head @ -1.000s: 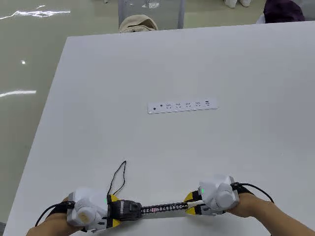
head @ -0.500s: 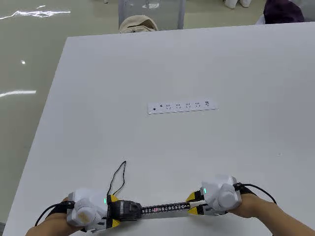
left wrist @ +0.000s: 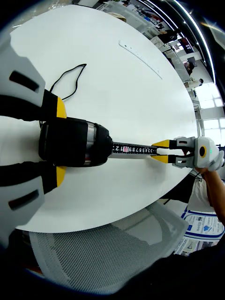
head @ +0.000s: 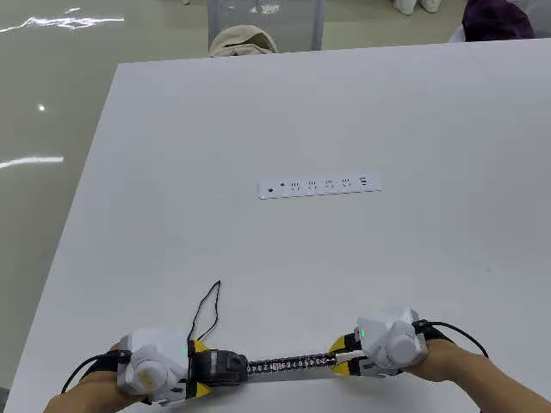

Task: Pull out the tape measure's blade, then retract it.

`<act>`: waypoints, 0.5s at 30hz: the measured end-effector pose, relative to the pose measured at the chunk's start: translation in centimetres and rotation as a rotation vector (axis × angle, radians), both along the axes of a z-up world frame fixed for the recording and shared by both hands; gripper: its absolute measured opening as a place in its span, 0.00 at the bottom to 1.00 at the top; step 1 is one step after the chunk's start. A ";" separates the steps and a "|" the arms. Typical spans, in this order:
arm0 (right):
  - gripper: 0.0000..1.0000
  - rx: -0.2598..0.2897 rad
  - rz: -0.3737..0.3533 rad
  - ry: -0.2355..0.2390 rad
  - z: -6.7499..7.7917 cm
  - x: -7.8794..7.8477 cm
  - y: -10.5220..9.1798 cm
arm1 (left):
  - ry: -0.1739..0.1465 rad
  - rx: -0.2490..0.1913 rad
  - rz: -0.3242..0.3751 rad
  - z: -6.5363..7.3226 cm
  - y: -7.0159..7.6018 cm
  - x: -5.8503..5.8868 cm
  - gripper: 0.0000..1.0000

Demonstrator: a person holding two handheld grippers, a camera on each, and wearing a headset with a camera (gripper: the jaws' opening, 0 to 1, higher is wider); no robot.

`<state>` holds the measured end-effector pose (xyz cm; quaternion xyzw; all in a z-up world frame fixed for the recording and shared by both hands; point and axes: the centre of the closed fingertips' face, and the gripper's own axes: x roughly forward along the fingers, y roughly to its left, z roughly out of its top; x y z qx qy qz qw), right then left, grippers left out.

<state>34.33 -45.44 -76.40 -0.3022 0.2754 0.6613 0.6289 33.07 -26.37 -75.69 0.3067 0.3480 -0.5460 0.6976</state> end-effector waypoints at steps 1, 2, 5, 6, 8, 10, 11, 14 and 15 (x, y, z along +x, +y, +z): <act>0.10 0.000 -0.001 0.001 0.0 0.0 -0.1 | 0.000 0.001 0.000 0.0 0.0 0.0 0.28; 0.10 -0.001 0.000 0.000 0.0 0.0 -0.1 | 0.000 0.001 0.000 0.0 0.0 0.0 0.28; 0.10 -0.002 -0.001 0.000 0.0 0.0 -0.3 | 0.000 0.001 0.000 0.0 0.0 0.0 0.28; 0.10 -0.003 -0.002 0.002 0.0 0.0 -0.3 | 0.000 0.001 0.000 0.0 0.0 0.0 0.28; 0.10 -0.004 -0.002 0.001 0.0 0.1 -0.4 | 0.000 0.001 0.000 0.0 0.0 0.0 0.28; 0.10 -0.004 -0.002 0.002 0.0 0.0 -0.4 | 0.000 0.001 -0.001 0.0 0.0 0.0 0.28; 0.10 -0.006 -0.001 0.001 0.0 0.0 -0.5 | 0.000 0.002 0.000 0.0 0.0 0.0 0.28; 0.10 -0.007 -0.002 0.002 0.0 0.0 -0.7 | -0.001 0.002 0.000 0.0 0.0 0.0 0.28; 0.10 -0.008 -0.002 0.003 -0.1 0.0 -0.7 | -0.001 0.002 0.000 0.0 0.0 0.0 0.28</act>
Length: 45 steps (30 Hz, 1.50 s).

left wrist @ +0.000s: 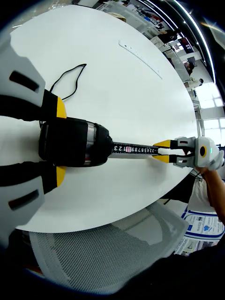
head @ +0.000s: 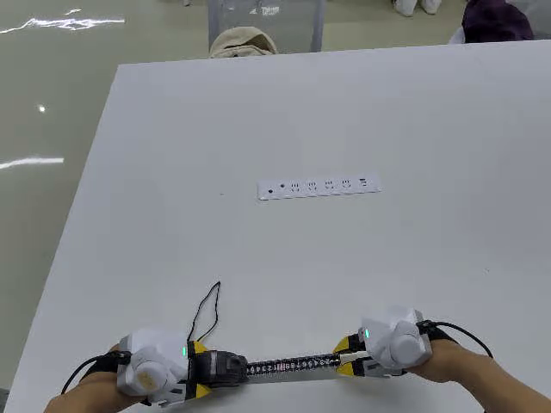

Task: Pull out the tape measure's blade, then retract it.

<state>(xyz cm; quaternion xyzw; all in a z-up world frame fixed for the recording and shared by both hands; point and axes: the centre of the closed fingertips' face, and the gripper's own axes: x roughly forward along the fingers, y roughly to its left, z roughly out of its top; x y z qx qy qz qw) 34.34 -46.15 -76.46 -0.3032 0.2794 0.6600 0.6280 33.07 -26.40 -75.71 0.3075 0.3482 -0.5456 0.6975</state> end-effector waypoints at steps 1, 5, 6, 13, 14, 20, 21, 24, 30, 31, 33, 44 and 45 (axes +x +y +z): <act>0.10 -0.002 0.000 -0.001 0.0 0.0 -0.1 | 0.000 0.000 0.000 0.0 0.0 0.0 0.28; 0.10 -0.003 -0.003 0.002 0.0 0.0 -0.3 | 0.000 0.000 0.000 0.0 0.0 0.0 0.28; 0.10 -0.004 -0.003 0.001 -0.1 0.0 -0.3 | 0.001 -0.001 0.000 0.0 0.0 0.0 0.28; 0.10 -0.008 -0.006 0.003 -0.2 0.1 -0.8 | 0.002 -0.001 0.001 0.0 0.0 0.0 0.28; 0.10 -0.009 -0.007 0.003 -0.2 0.1 -0.9 | 0.002 -0.001 0.001 0.0 0.0 0.0 0.28; 0.10 -0.014 -0.010 0.003 -0.2 0.2 -1.4 | 0.003 0.000 0.000 -0.1 -0.1 0.1 0.28; 0.10 -0.014 -0.010 0.004 -0.2 0.2 -1.4 | 0.002 0.000 0.000 -0.1 -0.1 0.1 0.28; 0.10 -0.016 -0.011 0.004 -0.2 0.2 -1.6 | 0.003 0.001 0.000 -0.1 -0.1 0.1 0.28; 0.10 -0.018 -0.014 0.004 -0.2 0.3 -1.9 | 0.002 0.002 -0.001 -0.1 -0.1 0.0 0.28; 0.10 -0.019 -0.013 0.002 -0.2 0.3 -2.0 | 0.002 0.002 0.000 -0.1 -0.1 0.0 0.28; 0.10 -0.020 -0.014 0.003 -0.3 0.3 -2.1 | 0.002 0.002 -0.001 -0.2 -0.1 0.0 0.28; 0.10 -0.027 -0.018 0.004 -0.3 0.3 -2.7 | 0.001 0.005 -0.001 -0.2 -0.1 0.0 0.28; 0.10 -0.028 -0.019 0.004 -0.4 0.4 -2.7 | 0.002 0.005 -0.001 -0.2 -0.1 0.0 0.28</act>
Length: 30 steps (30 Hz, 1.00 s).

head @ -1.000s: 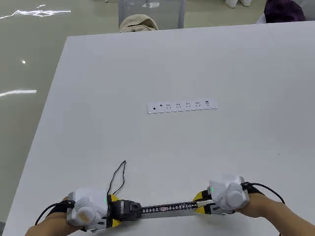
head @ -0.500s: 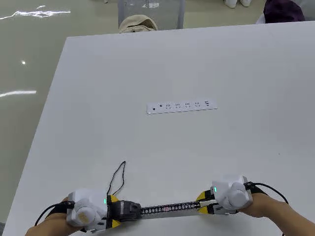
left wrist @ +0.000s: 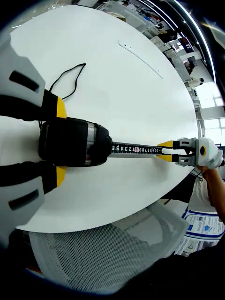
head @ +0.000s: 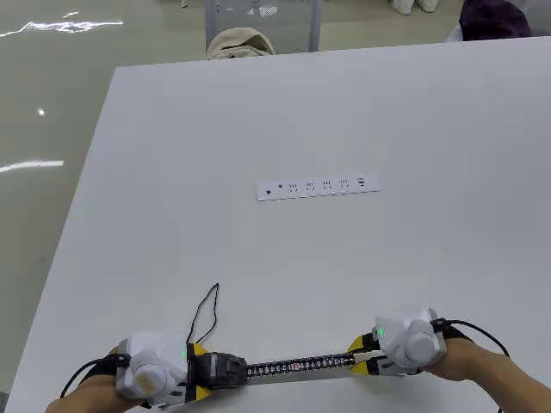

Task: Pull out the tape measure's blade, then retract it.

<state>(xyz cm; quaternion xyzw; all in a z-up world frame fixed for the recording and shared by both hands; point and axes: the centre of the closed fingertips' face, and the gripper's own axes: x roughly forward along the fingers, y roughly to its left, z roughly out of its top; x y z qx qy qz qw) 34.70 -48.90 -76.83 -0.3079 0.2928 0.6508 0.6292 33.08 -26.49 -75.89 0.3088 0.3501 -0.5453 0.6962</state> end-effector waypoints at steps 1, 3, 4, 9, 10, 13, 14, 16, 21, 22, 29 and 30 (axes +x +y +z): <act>0.10 -0.002 -0.001 -0.001 0.0 0.0 -0.1 | 0.000 0.000 0.000 0.0 0.0 0.0 0.28; 0.10 -0.004 -0.001 0.000 0.0 0.0 -0.2 | 0.000 -0.001 0.000 0.0 0.0 0.0 0.28; 0.10 -0.005 -0.001 0.000 0.0 0.0 -0.3 | 0.000 -0.002 -0.001 0.0 0.0 0.0 0.28; 0.10 -0.011 -0.003 0.001 0.0 0.1 -0.7 | 0.000 -0.003 0.000 0.1 0.0 0.0 0.28; 0.10 -0.012 -0.004 0.000 0.0 0.1 -0.8 | 0.000 -0.003 -0.001 0.1 0.0 0.0 0.28; 0.10 -0.015 -0.005 0.001 0.0 0.0 -1.0 | 0.000 -0.004 -0.001 0.1 0.0 0.0 0.28; 0.10 -0.015 -0.007 0.002 0.0 0.0 -1.0 | 0.000 -0.004 -0.002 0.1 0.0 0.0 0.28; 0.10 -0.017 -0.008 0.003 0.0 0.1 -1.2 | 0.000 -0.004 -0.002 0.1 0.0 0.0 0.28; 0.10 -0.019 -0.009 0.004 0.0 0.1 -1.4 | 0.001 -0.004 -0.003 0.1 0.0 0.0 0.28; 0.10 -0.019 -0.009 0.003 0.0 0.1 -1.4 | 0.001 -0.004 -0.003 0.1 0.0 0.0 0.28; 0.10 -0.024 -0.011 0.002 0.1 0.2 -1.9 | 0.000 0.000 -0.004 0.1 0.0 0.0 0.28; 0.10 -0.025 -0.012 0.002 0.1 0.2 -2.0 | 0.001 0.001 -0.004 0.1 0.0 0.0 0.28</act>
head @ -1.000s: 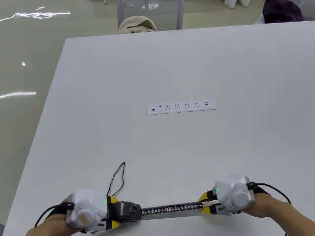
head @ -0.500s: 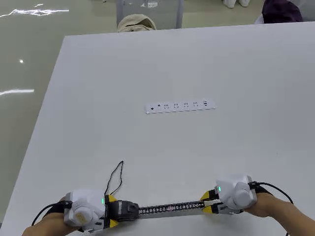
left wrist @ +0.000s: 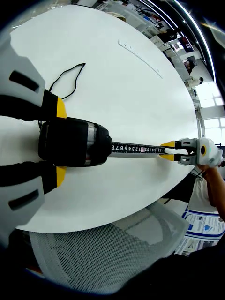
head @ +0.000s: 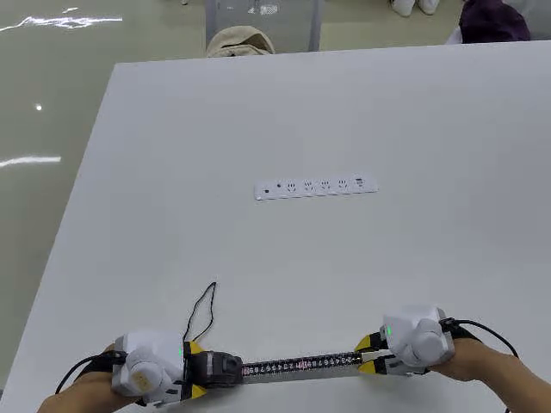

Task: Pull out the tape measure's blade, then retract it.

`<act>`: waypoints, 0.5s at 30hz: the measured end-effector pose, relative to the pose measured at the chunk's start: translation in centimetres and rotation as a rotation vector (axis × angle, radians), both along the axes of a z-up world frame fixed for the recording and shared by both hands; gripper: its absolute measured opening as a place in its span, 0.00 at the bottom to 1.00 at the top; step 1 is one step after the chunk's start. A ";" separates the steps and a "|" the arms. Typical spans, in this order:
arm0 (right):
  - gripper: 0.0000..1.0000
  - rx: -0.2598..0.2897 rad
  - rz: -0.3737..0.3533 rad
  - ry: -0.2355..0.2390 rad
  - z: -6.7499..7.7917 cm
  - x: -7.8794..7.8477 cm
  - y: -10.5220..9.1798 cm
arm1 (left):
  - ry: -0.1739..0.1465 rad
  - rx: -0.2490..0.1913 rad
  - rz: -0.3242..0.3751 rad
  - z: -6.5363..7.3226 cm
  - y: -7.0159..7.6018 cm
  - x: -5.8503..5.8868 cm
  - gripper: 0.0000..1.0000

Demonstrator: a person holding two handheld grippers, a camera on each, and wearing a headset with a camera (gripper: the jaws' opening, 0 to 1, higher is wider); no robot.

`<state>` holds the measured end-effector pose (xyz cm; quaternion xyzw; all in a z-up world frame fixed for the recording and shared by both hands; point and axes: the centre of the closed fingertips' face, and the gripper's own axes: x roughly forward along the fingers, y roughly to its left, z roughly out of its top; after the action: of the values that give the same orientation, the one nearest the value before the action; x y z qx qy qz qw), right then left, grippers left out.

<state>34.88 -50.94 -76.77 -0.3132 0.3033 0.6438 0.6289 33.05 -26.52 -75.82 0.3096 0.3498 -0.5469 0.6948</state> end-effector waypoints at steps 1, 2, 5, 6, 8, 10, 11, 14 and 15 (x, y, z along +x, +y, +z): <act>0.10 -0.001 0.000 0.000 0.0 0.0 -0.1 | 0.000 0.000 0.000 0.0 0.0 0.0 0.28; 0.10 -0.001 -0.001 -0.001 0.0 0.0 -0.1 | 0.000 0.001 -0.001 0.0 0.0 0.0 0.28; 0.10 -0.003 -0.003 -0.001 -0.1 0.1 -0.3 | 0.000 0.002 -0.001 0.0 0.0 0.0 0.28; 0.10 -0.004 -0.004 -0.001 -0.1 0.1 -0.4 | 0.000 0.001 -0.001 0.0 0.0 0.0 0.28; 0.10 -0.005 -0.007 -0.001 -0.1 0.1 -0.5 | 0.000 0.002 -0.001 0.0 0.0 0.0 0.28; 0.10 -0.007 -0.008 0.000 -0.1 0.1 -0.6 | 0.000 0.002 -0.001 0.0 0.0 0.0 0.28; 0.10 -0.007 -0.008 -0.001 -0.1 0.1 -0.6 | 0.000 0.002 0.000 0.0 0.0 0.0 0.28; 0.10 -0.008 -0.009 -0.002 -0.1 0.1 -0.7 | 0.001 0.002 -0.001 0.0 0.0 0.0 0.28; 0.10 -0.008 -0.009 -0.001 -0.1 0.1 -0.8 | 0.001 0.002 -0.001 0.0 0.0 0.0 0.28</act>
<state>35.01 -51.72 -76.87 -0.3148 0.3070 0.6394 0.6307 33.06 -26.54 -75.82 0.3104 0.3505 -0.5470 0.6940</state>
